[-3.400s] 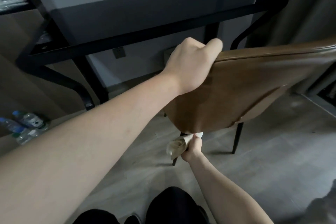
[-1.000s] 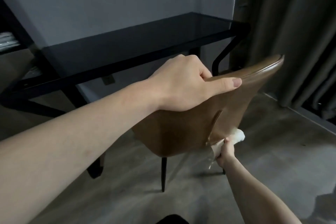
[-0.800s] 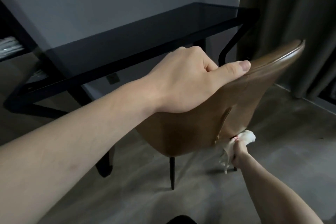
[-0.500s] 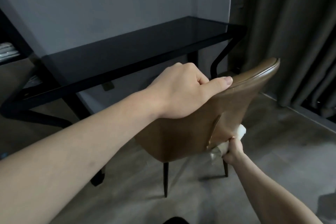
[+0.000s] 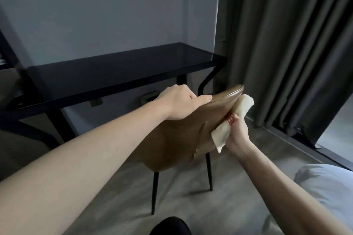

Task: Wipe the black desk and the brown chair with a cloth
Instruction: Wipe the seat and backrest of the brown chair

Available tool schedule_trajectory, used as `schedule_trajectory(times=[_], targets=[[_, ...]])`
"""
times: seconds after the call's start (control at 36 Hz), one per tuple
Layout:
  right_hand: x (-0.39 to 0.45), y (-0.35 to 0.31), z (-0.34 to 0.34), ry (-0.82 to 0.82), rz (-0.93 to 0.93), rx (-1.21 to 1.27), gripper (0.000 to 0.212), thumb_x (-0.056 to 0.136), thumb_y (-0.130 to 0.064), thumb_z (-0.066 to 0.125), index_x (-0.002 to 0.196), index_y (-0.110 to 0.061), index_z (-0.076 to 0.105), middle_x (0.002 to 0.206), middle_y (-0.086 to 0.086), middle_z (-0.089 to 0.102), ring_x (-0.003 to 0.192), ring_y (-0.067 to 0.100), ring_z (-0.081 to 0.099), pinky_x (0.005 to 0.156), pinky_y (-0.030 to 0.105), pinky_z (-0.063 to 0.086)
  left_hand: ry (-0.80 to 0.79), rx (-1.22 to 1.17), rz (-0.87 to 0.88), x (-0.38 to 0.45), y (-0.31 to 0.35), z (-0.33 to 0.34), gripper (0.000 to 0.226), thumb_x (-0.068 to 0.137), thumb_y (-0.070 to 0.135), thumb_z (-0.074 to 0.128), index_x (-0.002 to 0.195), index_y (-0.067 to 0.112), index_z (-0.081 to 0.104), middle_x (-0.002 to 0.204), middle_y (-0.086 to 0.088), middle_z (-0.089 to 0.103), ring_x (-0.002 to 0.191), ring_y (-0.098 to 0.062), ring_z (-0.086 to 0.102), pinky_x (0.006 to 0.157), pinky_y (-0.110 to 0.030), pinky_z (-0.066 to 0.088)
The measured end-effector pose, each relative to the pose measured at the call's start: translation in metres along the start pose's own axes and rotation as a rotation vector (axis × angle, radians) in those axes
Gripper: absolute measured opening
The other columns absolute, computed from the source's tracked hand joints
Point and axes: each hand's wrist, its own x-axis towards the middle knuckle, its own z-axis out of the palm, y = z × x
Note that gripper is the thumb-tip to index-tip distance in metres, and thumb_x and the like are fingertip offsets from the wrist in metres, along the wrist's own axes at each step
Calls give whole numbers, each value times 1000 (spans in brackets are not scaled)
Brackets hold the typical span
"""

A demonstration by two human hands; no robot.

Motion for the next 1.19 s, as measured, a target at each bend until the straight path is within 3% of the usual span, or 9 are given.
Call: schedule_trajectory(times=[0.17, 0.42, 0.58, 0.67, 0.75, 0.89, 1.03, 1.11, 1.19], targets=[[-26, -28, 15, 23, -136, -3, 71, 65, -60, 63, 127, -26, 63, 115, -1, 73, 105, 18, 70, 100, 39, 51, 13, -1, -20, -2, 1, -1, 73, 95, 71, 41, 47, 18, 31, 44, 1, 43, 46, -15, 47, 58, -30, 37], [-34, 5, 18, 103, 205, -134, 61, 101, -58, 40, 146, -17, 48, 146, 8, 54, 136, 33, 48, 118, 50, 30, 10, -21, -29, 3, -2, 0, 74, 94, 71, 42, 45, 17, 28, 45, 2, 39, 49, -18, 47, 59, -33, 40], [-40, 1, 21, 90, 254, -113, 61, 95, -72, 34, 132, -29, 55, 140, 3, 56, 130, 31, 48, 116, 53, 29, -11, -44, -20, 7, -6, 1, 75, 91, 75, 40, 46, 16, 35, 77, -7, 74, 63, -24, 65, 68, -40, 52], [-56, -12, 27, 85, 184, -85, 73, 77, -96, 21, 106, -39, 55, 116, -5, 57, 109, 27, 49, 111, 49, 32, -13, -65, -22, 5, -5, -2, 73, 94, 70, 40, 44, 18, 33, 60, -4, 64, 57, -21, 59, 67, -37, 50], [-77, -32, 30, -36, 123, -35, 44, 98, -68, 40, 106, -29, 58, 116, 1, 64, 110, 24, 56, 107, 42, 39, -14, -116, -48, -1, -5, -4, 69, 99, 61, 39, 44, 18, 40, 58, -2, 60, 66, -23, 63, 78, -41, 52], [-109, -56, 30, -81, 18, -67, 52, 97, -61, 53, 128, -20, 58, 123, 1, 66, 115, 24, 60, 110, 44, 43, 78, -240, -123, -13, -13, -10, 50, 101, 46, 41, 77, 23, 79, 92, 2, 74, 92, -20, 64, 93, -41, 50], [-133, -65, 32, -99, -497, -638, 41, 98, -46, 45, 136, -32, 52, 145, 8, 45, 136, 35, 42, 114, 53, 36, 135, -156, -245, -36, -42, -6, 54, 102, 54, 36, 80, 25, 76, 88, 3, 71, 85, -19, 63, 84, -37, 49], [-135, -72, 27, -53, -658, -1072, 37, 103, -49, 36, 139, -46, 43, 151, 3, 30, 145, 35, 19, 119, 56, 19, 150, -253, -322, -48, -64, -4, 61, 101, 58, 34, 80, 18, 75, 81, -1, 70, 83, -20, 64, 83, -37, 49], [-133, -79, 37, -76, -797, -1270, 36, 103, -45, 33, 136, -44, 45, 143, 4, 35, 142, 32, 19, 116, 55, 19, 182, -344, -357, -50, -76, -1, 64, 101, 55, 36, 76, 5, 68, 83, -6, 70, 84, -22, 63, 84, -38, 46]])
